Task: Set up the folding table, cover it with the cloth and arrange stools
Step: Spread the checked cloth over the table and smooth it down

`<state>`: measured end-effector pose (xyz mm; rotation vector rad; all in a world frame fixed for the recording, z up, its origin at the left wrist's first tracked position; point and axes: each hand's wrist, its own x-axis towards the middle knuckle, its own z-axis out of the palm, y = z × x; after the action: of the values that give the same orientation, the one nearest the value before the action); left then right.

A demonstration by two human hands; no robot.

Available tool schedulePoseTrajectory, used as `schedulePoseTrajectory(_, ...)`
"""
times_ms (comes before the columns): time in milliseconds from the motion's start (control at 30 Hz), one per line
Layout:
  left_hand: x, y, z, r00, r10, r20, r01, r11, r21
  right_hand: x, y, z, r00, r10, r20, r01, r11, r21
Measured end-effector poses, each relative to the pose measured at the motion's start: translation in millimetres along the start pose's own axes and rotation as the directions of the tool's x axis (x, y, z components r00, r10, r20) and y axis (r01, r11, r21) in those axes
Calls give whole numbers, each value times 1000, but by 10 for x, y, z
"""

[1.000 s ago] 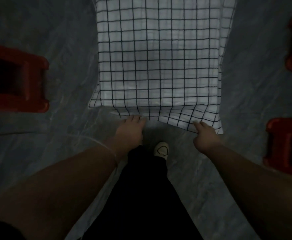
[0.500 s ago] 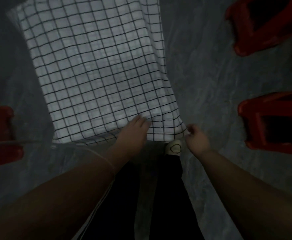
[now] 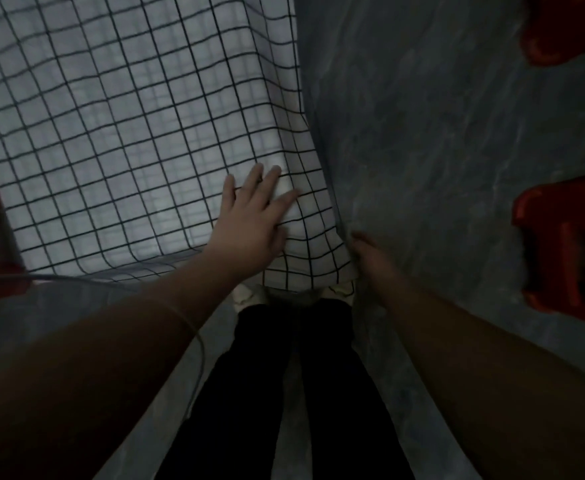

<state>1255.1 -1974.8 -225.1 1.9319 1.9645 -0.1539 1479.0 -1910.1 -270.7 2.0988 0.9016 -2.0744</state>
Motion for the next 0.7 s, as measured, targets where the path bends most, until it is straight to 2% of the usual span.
schedulePoseTrajectory(133, 19, -46, 150, 999, -3, -47, 2, 1000, -17, 310, -46, 36, 968, 138, 208, -183, 959, 216)
schedulePoseTrajectory(267, 25, -68, 283, 995, -8, -103, 11, 1000, 27, 488, -35, 115, 937, 146, 317, -212, 959, 187)
schedulePoseTrajectory(433, 41, -45, 281, 995, -11, -98, 18, 998, 64, 292, -17, 13, 897, 129, 423, -230, 953, 196)
schedulePoseTrajectory(500, 40, -46, 277, 997, -16, -79, 22, 998, 65, 147, -40, -103, 923, 61, 380, -153, 964, 218)
schedulePoseTrajectory(600, 30, -53, 236, 998, -9, -61, 12, 999, 50, -96, -95, -259, 965, -141, 219, 111, 983, 145)
schedulePoseTrajectory(700, 24, -48, 189, 999, 10, -46, -9, 999, 32, -307, -120, -401, 921, -372, 116, 379, 924, -47)
